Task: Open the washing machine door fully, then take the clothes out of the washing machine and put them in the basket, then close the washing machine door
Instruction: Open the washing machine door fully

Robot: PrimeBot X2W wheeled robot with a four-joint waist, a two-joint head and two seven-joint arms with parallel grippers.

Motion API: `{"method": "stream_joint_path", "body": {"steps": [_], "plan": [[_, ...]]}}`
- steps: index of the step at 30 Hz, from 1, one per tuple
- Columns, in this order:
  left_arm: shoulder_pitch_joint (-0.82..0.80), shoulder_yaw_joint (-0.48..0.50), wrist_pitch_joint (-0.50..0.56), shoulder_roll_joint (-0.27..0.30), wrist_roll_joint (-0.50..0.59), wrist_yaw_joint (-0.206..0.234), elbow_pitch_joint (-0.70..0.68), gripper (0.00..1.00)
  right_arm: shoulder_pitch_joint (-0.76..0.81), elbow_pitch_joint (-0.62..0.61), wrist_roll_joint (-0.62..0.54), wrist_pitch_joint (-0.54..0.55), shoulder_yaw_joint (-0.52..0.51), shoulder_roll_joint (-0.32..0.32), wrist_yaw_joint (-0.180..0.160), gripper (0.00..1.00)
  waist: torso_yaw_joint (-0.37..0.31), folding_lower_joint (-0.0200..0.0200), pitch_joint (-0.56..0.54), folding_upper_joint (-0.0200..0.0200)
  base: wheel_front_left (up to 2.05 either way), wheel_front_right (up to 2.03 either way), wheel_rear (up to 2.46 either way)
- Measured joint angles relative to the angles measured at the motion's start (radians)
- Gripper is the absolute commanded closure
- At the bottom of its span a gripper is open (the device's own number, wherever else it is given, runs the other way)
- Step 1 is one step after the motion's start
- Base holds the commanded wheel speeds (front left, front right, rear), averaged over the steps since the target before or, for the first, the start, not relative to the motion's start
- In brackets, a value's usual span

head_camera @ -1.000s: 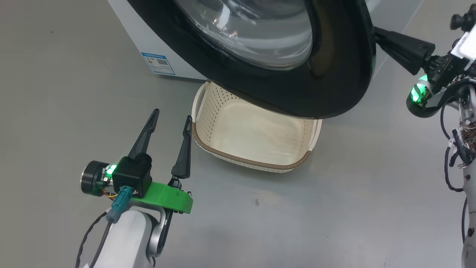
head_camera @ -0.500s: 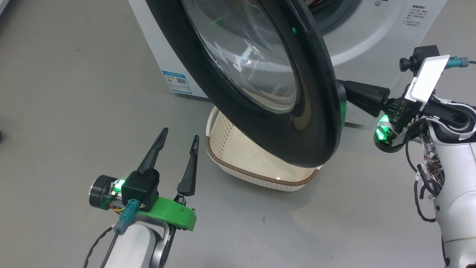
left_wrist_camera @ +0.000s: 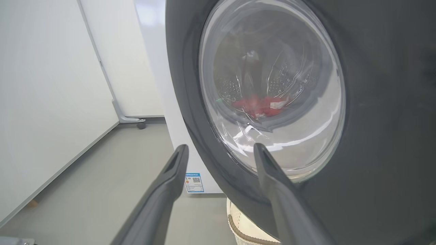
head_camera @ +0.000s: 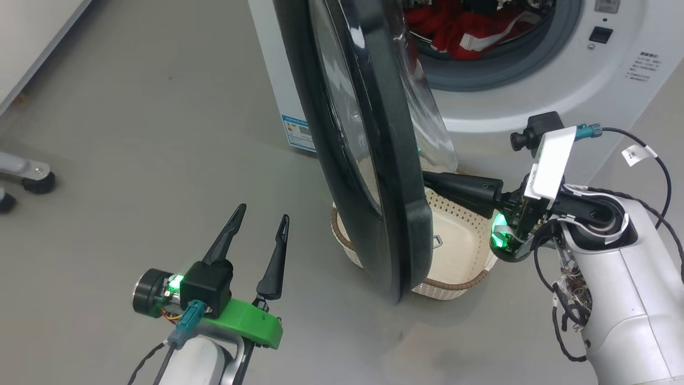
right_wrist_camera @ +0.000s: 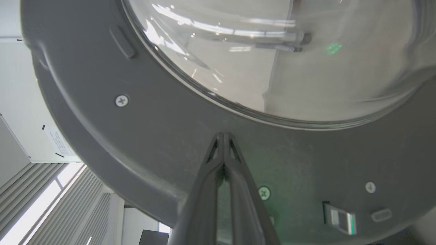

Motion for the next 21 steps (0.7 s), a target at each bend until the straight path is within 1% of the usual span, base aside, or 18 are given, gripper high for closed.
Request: {"method": "stream_joint_path", "body": {"steps": [5,10,21], "plan": [[0.011,0.006,0.000,0.000,0.009,-0.003,0.006,0.00,0.041,-0.030,0.000,0.003,0.030,0.013,0.007,1.00,0.035,0.0000,-0.018,0.0000,0.00,0.00,0.00],[0.023,0.010,0.000,0.000,0.016,-0.003,0.012,0.00,0.086,-0.051,0.000,-0.002,0.052,0.020,0.008,1.00,0.063,0.0000,-0.037,0.0000,0.00,0.00,0.00],[0.038,0.024,0.000,0.001,0.018,-0.015,0.015,0.00,0.154,-0.096,0.000,-0.036,0.115,0.032,0.009,1.00,0.110,0.0000,-0.067,0.0000,0.00,0.00,0.00]]}}
